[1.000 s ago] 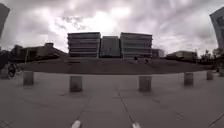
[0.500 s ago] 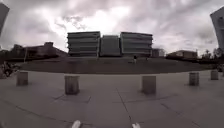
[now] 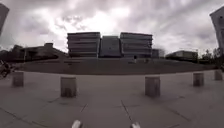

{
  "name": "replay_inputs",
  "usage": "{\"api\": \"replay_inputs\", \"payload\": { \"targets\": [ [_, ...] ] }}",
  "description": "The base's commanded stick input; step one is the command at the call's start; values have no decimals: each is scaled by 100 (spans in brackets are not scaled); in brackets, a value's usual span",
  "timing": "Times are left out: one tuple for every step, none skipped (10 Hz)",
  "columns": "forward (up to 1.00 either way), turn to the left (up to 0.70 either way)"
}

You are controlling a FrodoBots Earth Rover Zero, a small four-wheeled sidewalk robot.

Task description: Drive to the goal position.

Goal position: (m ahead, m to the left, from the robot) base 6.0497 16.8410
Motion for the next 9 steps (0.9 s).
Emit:
{"api": "replay_inputs", "payload": {
  "targets": [
    [46, 0],
    [45, 0],
    [45, 0],
    [45, 0],
    [48, 0],
    [55, 0],
    [55, 0],
    [54, 0],
    [55, 0]
  ]
}}
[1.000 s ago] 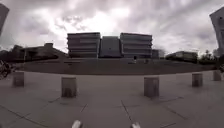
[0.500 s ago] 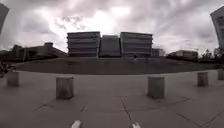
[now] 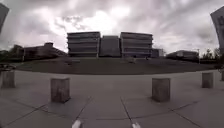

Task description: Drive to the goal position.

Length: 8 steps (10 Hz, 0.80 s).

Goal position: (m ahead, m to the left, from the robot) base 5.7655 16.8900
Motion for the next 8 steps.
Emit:
{"api": "replay_inputs", "payload": {
  "targets": [
    [55, 0],
    [55, 0],
    [55, 0],
    [55, 0],
    [55, 0],
    [58, 0],
    [60, 0],
    [60, 0]
  ]
}}
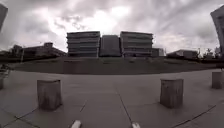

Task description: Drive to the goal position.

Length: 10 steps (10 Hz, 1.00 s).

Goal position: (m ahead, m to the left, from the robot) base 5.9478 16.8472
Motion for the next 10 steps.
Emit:
{"api": "replay_inputs", "payload": {
  "targets": [
    [60, 0],
    [60, 0],
    [60, 0],
    [60, 0],
    [60, 0],
    [60, 0],
    [60, 0],
    [60, 0],
    [60, 0],
    [60, 0]
  ]
}}
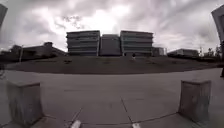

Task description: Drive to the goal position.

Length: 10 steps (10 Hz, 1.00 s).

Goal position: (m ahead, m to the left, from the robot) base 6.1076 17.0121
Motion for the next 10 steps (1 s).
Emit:
{"api": "replay_inputs", "payload": {
  "targets": [
    [60, 0],
    [52, 0],
    [47, 0],
    [60, 0],
    [70, 0],
    [70, 0],
    [70, 0],
    [70, 0],
    [70, 0],
    [70, 9]
  ]
}}
